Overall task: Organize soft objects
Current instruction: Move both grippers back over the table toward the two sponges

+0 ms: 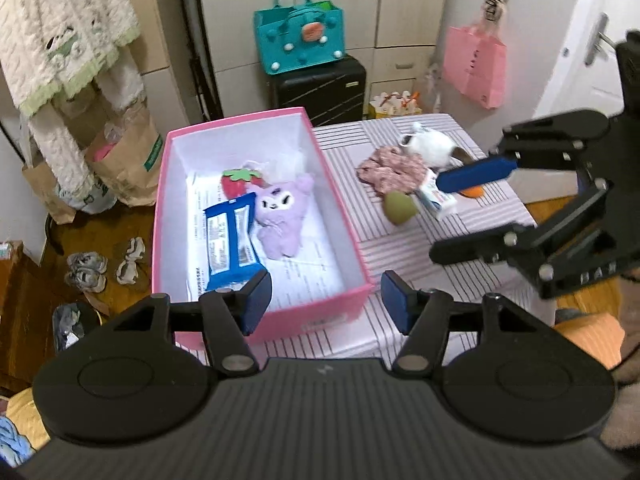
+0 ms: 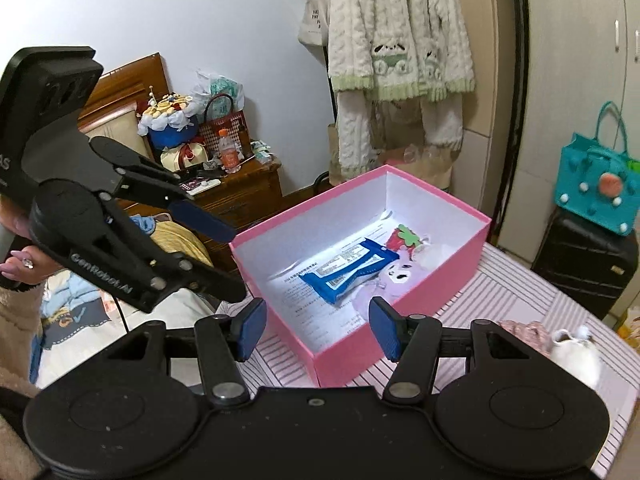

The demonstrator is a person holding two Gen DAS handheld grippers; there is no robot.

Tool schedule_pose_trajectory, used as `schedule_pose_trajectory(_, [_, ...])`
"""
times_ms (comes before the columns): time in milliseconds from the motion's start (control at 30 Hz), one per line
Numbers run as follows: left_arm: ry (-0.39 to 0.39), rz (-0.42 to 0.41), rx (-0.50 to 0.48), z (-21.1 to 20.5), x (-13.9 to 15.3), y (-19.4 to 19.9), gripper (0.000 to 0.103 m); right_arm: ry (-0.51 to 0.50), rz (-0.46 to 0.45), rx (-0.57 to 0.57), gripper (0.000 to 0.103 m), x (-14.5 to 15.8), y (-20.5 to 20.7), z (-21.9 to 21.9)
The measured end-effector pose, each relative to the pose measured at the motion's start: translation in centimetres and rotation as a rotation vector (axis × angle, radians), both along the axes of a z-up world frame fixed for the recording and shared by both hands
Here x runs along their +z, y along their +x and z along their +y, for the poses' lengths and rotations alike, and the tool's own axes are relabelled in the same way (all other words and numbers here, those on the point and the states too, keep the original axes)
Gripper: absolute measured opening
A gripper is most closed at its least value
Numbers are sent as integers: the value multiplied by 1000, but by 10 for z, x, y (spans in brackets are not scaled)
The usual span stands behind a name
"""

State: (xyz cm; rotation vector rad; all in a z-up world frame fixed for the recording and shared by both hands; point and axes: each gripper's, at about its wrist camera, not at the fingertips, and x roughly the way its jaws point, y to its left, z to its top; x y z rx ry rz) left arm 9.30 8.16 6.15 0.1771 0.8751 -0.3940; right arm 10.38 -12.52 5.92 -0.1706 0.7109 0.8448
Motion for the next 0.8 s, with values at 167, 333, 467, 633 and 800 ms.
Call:
schedule_pose_trajectory(167, [21, -13, -43, -16, -1, -24, 62, 15, -10, -13, 63, 3, -19, -20])
schedule_pose_trajectory(333, [28, 5, -88, -32, -9, -36, 63, 7, -21, -31, 63, -5, -36, -39])
schedule_pose_trajectory(467, [37, 34, -117, -46, -20, -39, 63, -5, -17, -53, 63, -13, -44, -53])
schedule_pose_trajectory(633, [48, 78, -145, -63, -36, -38, 63, -22, -6, -89, 64, -23, -53, -74])
schedule_pose_trajectory(800, [39, 84, -204, -83, -49, -33, 63, -40, 4, -133, 64, -40, -56, -98])
